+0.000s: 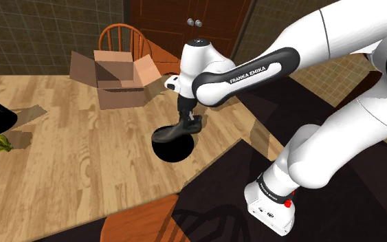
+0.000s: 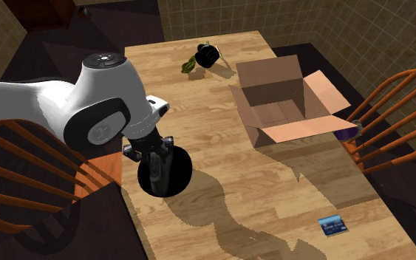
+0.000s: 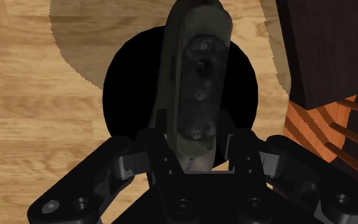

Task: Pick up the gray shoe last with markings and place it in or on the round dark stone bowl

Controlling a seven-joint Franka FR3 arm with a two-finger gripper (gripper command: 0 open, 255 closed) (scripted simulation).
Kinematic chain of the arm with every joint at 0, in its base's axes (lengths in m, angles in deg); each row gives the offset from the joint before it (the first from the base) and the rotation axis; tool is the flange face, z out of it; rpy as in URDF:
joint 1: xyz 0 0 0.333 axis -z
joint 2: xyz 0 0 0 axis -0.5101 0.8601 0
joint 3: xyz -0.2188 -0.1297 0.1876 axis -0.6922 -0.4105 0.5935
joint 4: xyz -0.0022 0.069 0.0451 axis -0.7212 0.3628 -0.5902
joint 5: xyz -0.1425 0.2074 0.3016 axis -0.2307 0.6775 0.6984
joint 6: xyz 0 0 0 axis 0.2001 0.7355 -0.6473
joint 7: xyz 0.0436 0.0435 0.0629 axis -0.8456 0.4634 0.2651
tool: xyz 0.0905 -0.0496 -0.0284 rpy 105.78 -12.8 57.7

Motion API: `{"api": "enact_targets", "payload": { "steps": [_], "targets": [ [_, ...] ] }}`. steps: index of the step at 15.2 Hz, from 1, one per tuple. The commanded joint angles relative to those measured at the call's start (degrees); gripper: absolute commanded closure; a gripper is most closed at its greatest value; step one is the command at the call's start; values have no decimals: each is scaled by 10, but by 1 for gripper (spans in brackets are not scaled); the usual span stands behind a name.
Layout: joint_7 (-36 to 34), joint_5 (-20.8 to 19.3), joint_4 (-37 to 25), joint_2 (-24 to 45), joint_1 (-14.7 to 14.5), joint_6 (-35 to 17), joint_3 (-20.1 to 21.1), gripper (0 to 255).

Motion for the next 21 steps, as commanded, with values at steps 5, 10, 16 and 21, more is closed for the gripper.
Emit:
{"api": "enact_targets", "payload": {
  "steps": [5,10,16,21],
  "targets": [
    [-12,-12,18,36,3,-54,2,255],
    [-18,-19,23,53,4,-75,3,255],
    [-18,-19,23,54,4,-76,2,0],
    [-18,-19,23,53,4,-75,2,0]
  ]
}}
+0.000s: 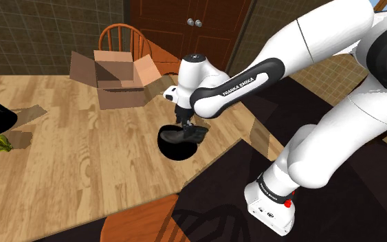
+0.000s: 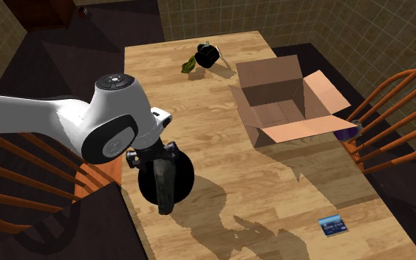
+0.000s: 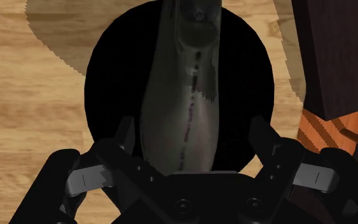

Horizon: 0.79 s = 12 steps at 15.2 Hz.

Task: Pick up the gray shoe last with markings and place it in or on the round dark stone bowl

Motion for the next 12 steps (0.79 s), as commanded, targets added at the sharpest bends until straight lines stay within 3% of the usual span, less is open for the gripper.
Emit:
{"api": "enact_targets", "payload": {
  "steps": [1,4,12],
  "targets": [
    [4,7,-6,-16,-2,22,1,0],
    [14,21,-27,-56,-7,82,1,0],
    [14,21,-27,-56,-7,82,1,0]
  ]
}}
